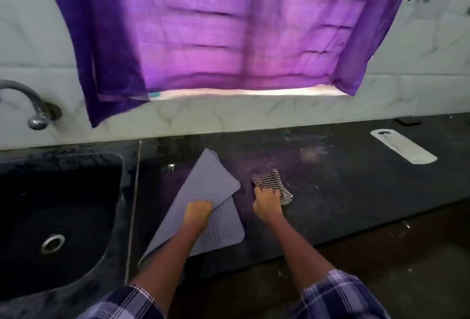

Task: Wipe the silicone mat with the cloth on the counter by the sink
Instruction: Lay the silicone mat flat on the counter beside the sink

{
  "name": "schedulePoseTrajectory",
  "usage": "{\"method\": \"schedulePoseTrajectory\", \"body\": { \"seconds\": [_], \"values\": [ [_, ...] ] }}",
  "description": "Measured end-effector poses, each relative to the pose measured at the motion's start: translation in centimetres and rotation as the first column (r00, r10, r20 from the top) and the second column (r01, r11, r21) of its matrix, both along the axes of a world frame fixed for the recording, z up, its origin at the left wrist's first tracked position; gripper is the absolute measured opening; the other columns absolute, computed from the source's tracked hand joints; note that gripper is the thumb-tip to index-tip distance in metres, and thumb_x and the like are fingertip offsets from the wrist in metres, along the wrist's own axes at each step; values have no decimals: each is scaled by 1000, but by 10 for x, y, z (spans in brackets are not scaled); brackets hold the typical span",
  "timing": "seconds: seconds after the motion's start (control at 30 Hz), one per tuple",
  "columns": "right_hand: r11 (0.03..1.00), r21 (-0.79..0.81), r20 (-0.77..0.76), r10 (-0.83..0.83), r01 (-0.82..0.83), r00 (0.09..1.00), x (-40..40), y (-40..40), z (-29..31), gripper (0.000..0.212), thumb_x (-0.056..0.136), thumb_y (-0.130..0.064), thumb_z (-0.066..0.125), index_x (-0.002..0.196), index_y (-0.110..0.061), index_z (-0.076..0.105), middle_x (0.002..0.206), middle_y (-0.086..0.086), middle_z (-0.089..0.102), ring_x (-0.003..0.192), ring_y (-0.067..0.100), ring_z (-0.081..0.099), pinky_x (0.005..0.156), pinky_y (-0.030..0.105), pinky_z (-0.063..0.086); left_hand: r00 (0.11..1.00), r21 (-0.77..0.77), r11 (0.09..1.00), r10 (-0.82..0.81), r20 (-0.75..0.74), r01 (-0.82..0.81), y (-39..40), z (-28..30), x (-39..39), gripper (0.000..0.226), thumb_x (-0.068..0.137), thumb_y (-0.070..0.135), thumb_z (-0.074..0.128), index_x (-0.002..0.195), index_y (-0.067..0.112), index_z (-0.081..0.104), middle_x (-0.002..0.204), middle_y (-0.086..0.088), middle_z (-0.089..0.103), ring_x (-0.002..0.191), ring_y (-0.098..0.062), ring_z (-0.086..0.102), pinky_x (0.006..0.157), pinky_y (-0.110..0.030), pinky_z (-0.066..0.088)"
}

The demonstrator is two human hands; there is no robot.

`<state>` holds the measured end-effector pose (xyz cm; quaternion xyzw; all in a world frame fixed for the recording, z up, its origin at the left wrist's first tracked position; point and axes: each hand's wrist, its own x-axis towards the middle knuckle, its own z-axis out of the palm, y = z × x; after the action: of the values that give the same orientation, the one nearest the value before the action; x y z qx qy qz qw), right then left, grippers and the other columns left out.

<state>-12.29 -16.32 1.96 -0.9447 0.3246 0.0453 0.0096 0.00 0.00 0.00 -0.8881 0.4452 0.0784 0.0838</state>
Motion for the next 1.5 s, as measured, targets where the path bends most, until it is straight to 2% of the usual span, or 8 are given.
{"method": "schedulePoseTrajectory", "body": {
  "seconds": [0.13, 0.4, 0.57, 0.73, 1.1, 1.27, 1.37, 1.5],
  "values": [
    [997, -11, -41, -72, 72, 997, -13, -28, -27, 32, 91, -23, 45, 121, -12, 49, 126, 10, 55, 120, 27, 48, 102, 44, 35, 999, 23, 999, 37, 8, -37, -15, -15, 8, 34, 96, 10, 43, 129, 10, 50, 133, -9, 55, 125, -27, 51, 96, -35, 45],
    [989, 109, 135, -111, 97, 985, 15, -61, -38, 36, 95, -29, 46, 120, -3, 51, 125, 16, 56, 120, 30, 49, 98, 40, 41, 999, 62, 998, 7, 32, -9, -52, -24, 19, 34, 97, 18, 48, 129, 8, 53, 132, -10, 56, 122, -25, 53, 93, -33, 47],
    [984, 92, 86, -164, 156, 983, 32, -72, -48, 45, 94, -39, 48, 124, -5, 49, 129, 14, 54, 122, 29, 47, 99, 41, 42, 999, 83, 996, 36, 15, -37, -64, -20, 31, 35, 91, 26, 60, 121, 7, 59, 127, -11, 59, 121, -27, 54, 92, -35, 48],
    [968, 56, 35, -247, 245, 968, 50, -72, -51, 56, 89, -45, 55, 128, -5, 47, 130, 15, 50, 122, 30, 45, 98, 43, 43, 992, 62, 990, 129, -14, -127, -69, -19, 29, 23, 94, 8, 53, 115, 4, 62, 123, -12, 63, 114, -27, 60, 89, -33, 49],
    [959, 146, 216, -270, 242, 938, 52, -77, -47, 29, 91, -16, 49, 114, -1, 55, 121, 17, 58, 114, 32, 54, 88, 38, 49, 946, -154, 933, 323, -34, -324, -36, 31, 72, 27, 91, 17, 47, 108, 8, 67, 112, -13, 67, 105, -32, 64, 83, -34, 49],
    [904, 318, 417, -404, 285, 815, 67, -70, -28, 28, 89, -15, 50, 109, 3, 60, 117, 22, 60, 110, 36, 57, 87, 41, 49, 873, -260, 837, 483, -66, -482, 12, 52, 117, 26, 96, 17, 47, 109, 8, 67, 111, -13, 68, 103, -31, 65, 84, -36, 51],
    [830, 483, 498, -523, 280, 692, 87, -58, -9, 28, 88, -14, 53, 110, 1, 63, 112, 22, 65, 104, 37, 61, 82, 40, 50, 789, -290, 739, 605, -111, -608, 43, 56, 142, 30, 97, 19, 47, 123, 7, 56, 124, -14, 60, 114, -32, 60, 89, -39, 50],
    [742, 639, 526, -612, 200, 590, 118, -32, 9, 25, 88, -13, 56, 108, 0, 66, 107, 19, 70, 101, 34, 64, 79, 36, 49, 775, -236, 739, 616, -143, -631, 73, 54, 161, 42, 95, 26, 54, 132, 7, 42, 133, -15, 52, 120, -33, 56, 90, -40, 49]
  ]
}}
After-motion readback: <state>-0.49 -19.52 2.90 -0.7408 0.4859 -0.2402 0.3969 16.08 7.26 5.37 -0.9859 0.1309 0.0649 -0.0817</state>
